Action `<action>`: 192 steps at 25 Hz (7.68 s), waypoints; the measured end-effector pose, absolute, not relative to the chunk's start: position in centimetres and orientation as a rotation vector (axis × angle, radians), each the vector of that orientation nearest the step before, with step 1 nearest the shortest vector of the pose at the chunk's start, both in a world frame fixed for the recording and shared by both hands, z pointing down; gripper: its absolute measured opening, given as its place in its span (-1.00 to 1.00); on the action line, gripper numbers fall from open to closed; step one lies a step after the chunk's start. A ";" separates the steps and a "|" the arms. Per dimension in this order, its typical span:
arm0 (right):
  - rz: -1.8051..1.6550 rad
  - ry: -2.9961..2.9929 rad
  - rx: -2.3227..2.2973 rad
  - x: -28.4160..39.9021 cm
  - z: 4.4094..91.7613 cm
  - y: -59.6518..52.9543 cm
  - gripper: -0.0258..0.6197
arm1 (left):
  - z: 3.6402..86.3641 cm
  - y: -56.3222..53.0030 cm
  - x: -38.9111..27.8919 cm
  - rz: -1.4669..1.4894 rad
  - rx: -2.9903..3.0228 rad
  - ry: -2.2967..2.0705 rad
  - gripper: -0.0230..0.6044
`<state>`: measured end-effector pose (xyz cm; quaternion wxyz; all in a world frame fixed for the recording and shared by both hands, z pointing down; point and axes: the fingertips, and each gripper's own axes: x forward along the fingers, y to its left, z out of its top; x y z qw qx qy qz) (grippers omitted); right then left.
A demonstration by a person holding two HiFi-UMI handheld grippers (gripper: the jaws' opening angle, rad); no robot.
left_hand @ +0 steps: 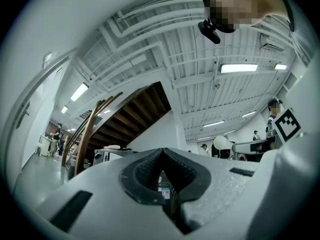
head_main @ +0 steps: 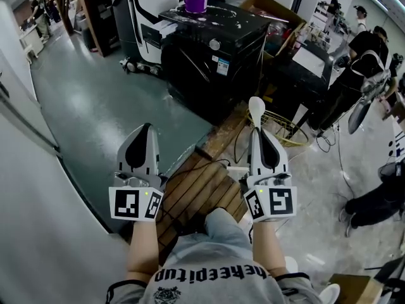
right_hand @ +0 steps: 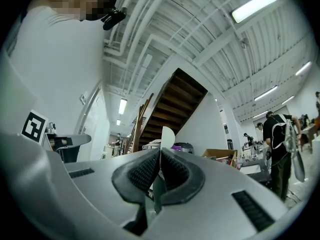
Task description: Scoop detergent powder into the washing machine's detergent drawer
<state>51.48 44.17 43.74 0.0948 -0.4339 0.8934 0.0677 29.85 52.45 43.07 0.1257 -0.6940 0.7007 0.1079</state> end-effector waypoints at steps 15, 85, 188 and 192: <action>0.210 2.659 -1.150 45.9 42.8 37.6 -0.90 | 42.6 46.7 24.8 0.301 -1.983 2.025 -0.92; -0.053 2.580 -1.539 8.1 24.3 -14.4 -0.90 | 19.9 -13.0 -13.2 0.415 -2.398 1.613 -0.92; -1.637 3.338 -0.884 -0.2 38.9 -50.6 -0.90 | 23.9 -33.9 -14.8 0.213 -2.270 1.804 -0.92; -1.668 3.184 -0.881 0.4 37.9 -49.6 -0.90 | 23.5 -33.7 -14.9 0.214 -2.298 1.773 -0.92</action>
